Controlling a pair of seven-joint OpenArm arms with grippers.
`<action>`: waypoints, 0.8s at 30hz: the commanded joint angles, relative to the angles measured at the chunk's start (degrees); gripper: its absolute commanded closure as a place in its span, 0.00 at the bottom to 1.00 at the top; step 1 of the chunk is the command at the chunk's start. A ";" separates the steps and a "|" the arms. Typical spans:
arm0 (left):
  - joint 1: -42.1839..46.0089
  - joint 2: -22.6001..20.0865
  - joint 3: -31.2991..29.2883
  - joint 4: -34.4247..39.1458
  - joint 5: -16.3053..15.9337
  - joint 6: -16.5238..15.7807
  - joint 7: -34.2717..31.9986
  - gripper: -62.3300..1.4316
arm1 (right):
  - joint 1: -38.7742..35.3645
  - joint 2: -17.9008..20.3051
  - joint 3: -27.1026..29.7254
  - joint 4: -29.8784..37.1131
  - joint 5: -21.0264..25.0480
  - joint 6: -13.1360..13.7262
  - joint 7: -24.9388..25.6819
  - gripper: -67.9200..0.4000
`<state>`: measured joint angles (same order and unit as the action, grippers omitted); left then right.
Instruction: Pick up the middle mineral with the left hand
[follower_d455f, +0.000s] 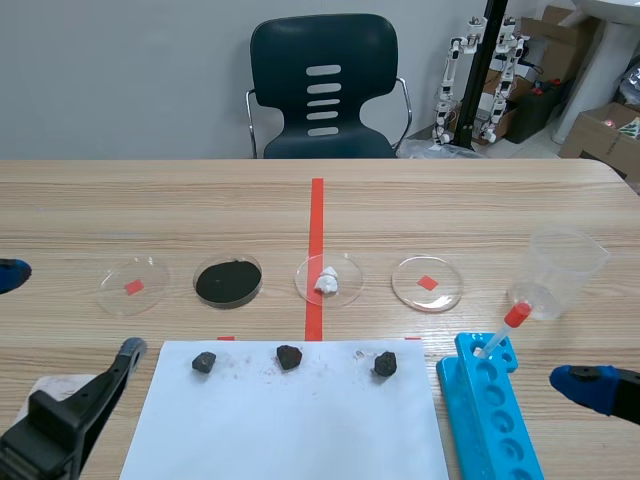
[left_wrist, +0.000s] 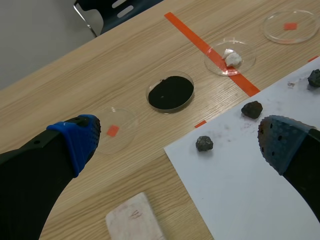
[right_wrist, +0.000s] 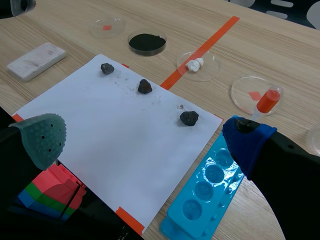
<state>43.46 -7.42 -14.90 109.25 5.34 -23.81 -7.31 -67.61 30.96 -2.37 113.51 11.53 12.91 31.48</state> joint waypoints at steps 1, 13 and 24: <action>-1.75 -0.04 2.38 0.46 -1.53 0.04 1.97 0.00 | 0.15 -0.02 0.15 1.40 0.46 0.22 0.90 0.00; -14.80 -0.22 19.02 0.46 -13.33 12.98 32.50 0.00 | 0.15 -0.02 0.15 1.40 0.46 0.22 0.87 0.00; -28.04 -0.24 36.70 0.15 -13.99 40.81 54.55 0.00 | 0.15 -0.04 0.15 1.40 0.46 0.24 0.87 0.00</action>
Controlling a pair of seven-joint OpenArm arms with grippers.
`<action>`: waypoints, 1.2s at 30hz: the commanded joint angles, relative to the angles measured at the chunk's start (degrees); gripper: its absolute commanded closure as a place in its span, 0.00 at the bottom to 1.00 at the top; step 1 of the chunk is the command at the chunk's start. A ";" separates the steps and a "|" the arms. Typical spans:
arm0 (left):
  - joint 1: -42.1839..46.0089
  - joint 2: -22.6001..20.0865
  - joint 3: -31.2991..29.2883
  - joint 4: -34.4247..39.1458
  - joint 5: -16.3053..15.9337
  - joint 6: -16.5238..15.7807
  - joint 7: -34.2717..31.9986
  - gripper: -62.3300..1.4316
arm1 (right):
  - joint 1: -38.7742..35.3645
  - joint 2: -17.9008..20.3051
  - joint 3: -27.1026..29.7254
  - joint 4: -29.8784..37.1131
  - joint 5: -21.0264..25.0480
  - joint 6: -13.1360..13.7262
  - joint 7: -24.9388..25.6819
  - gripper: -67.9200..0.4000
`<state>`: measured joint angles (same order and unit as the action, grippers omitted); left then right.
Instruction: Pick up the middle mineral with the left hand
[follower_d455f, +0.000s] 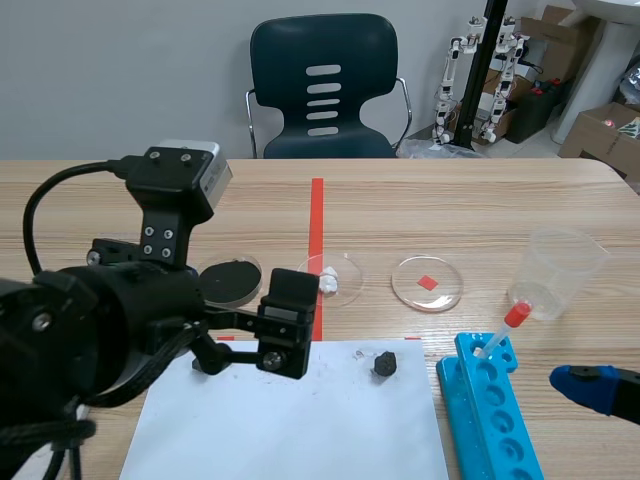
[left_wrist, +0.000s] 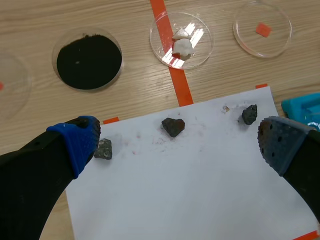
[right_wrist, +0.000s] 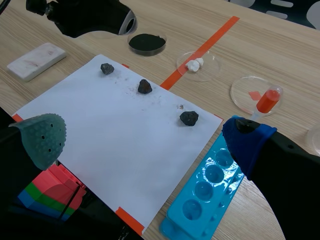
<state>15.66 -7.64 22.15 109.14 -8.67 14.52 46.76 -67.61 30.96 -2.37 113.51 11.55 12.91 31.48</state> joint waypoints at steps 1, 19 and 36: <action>-1.31 -0.02 0.76 0.00 0.04 6.32 2.16 0.00 | 0.15 -0.04 0.15 1.40 0.44 0.33 0.87 0.00; -20.55 0.72 17.86 -20.06 -1.25 20.79 10.60 0.00 | 0.15 -0.02 0.15 1.40 0.44 0.39 0.85 0.00; -31.98 6.23 17.99 -39.69 -3.56 20.70 17.77 0.00 | 0.15 -0.02 0.15 1.40 0.44 0.39 0.85 0.00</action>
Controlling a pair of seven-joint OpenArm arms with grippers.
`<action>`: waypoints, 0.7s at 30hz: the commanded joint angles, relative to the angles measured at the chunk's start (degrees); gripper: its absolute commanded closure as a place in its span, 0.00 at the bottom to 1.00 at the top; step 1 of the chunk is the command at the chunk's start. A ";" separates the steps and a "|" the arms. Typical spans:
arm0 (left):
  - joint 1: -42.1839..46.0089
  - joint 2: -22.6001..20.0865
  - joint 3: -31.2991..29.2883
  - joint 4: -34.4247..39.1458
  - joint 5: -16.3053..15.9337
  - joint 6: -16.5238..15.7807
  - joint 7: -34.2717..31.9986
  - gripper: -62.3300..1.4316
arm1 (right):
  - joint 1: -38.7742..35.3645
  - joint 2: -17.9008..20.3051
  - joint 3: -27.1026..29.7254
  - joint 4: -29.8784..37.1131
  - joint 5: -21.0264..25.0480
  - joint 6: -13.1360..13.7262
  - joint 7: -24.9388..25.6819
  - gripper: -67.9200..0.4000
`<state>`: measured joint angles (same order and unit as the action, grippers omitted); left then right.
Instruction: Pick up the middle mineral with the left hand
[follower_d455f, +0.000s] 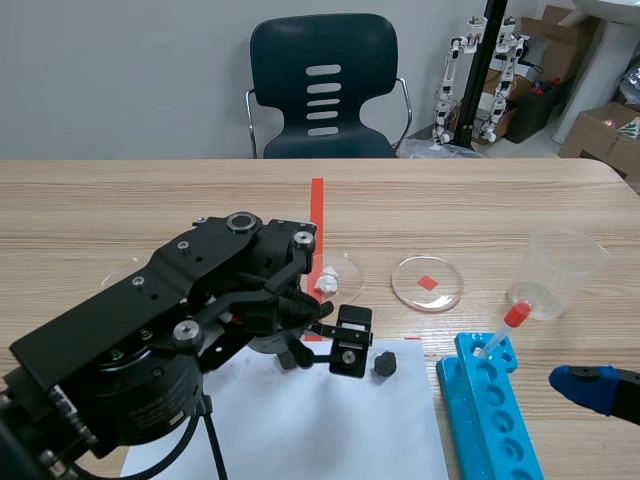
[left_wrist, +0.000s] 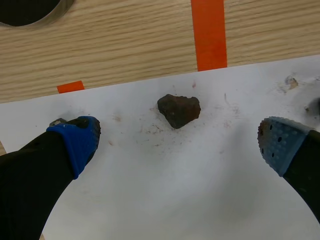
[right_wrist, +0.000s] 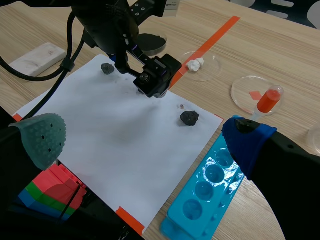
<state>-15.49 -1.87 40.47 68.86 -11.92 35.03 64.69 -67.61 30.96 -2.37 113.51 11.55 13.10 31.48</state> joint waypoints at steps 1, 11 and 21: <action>-1.33 0.63 -0.37 -0.24 -0.52 0.20 -0.17 0.00 | 0.15 -0.02 0.15 1.40 0.44 0.20 0.85 0.00; -3.93 3.28 -0.35 -7.82 -0.59 -0.92 -1.16 0.00 | 0.15 -0.02 0.15 1.40 0.44 0.20 0.85 0.00; -4.55 5.01 -0.35 -10.86 -0.76 -2.78 -2.75 0.00 | 0.15 -0.02 0.15 1.40 0.44 0.20 0.85 0.00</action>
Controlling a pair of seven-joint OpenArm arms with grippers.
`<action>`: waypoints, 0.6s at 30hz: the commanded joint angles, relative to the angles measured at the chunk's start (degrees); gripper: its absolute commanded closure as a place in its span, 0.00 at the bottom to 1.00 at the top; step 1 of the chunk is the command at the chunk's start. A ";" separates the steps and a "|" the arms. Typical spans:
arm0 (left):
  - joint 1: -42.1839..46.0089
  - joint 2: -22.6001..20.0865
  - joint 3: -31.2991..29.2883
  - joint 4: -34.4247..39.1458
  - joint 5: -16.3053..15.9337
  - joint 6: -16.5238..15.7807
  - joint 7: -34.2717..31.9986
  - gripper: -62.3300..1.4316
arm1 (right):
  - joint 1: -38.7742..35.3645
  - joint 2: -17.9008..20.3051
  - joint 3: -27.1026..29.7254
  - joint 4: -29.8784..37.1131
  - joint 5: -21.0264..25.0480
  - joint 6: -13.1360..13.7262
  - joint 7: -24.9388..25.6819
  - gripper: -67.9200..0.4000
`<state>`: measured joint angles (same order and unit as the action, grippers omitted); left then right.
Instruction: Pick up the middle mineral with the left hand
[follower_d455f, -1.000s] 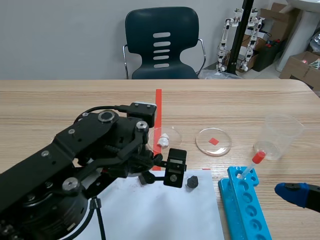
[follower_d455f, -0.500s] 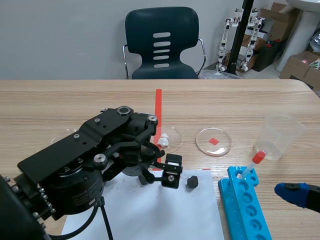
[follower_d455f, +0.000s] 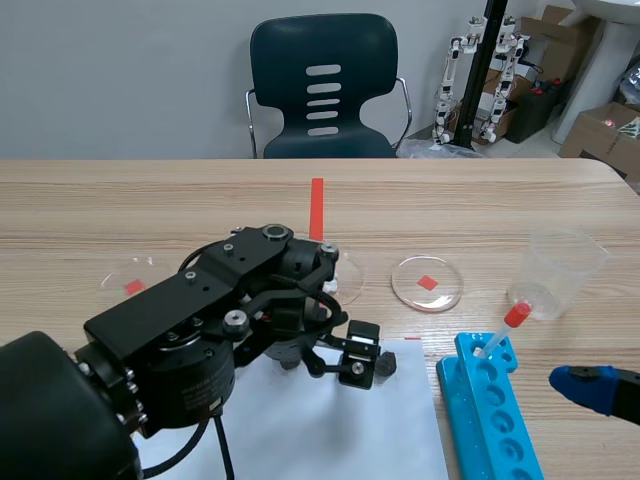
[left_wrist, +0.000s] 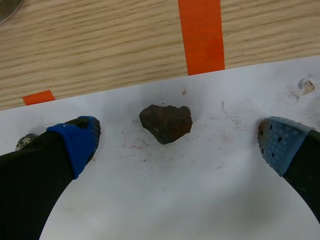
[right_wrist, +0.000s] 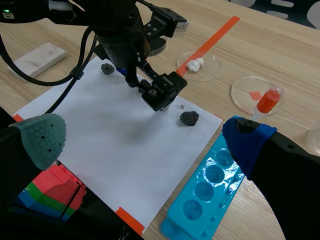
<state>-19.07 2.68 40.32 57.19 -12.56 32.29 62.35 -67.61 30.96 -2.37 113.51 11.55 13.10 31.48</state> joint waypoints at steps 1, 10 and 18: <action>-0.96 0.46 -0.20 0.81 -0.13 -0.04 -0.42 0.00 | 0.15 -0.02 0.15 1.40 0.44 0.20 0.85 0.00; -0.94 0.17 -0.20 0.57 -0.63 -0.04 -0.42 0.00 | 0.15 -0.02 0.15 1.40 0.44 0.20 0.85 0.00; -0.96 0.33 -0.26 -1.11 -1.64 0.15 -2.99 0.00 | 0.15 -0.02 0.15 1.40 0.44 0.20 0.85 0.00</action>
<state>-19.38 2.70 40.32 55.90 -14.28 32.32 59.70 -67.61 30.96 -2.37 113.51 11.55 13.10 31.48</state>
